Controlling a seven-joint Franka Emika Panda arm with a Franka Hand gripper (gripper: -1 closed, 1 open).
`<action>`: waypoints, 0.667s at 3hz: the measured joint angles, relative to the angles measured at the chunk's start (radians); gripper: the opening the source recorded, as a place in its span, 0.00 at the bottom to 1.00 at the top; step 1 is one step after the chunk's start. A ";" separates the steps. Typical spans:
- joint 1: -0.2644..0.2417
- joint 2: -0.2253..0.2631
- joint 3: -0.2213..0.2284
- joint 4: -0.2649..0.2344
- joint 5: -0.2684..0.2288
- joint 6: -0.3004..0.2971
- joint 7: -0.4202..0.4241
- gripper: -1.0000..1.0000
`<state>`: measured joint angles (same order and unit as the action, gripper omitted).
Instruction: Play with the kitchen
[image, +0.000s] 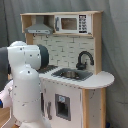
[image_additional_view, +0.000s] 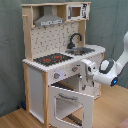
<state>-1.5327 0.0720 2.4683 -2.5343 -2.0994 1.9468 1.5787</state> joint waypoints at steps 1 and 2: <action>0.000 -0.029 -0.026 0.040 -0.033 0.080 -0.009 1.00; 0.000 -0.039 -0.046 0.071 -0.072 0.129 -0.077 1.00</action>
<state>-1.5330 0.0327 2.4222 -2.4630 -2.1719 2.0761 1.5017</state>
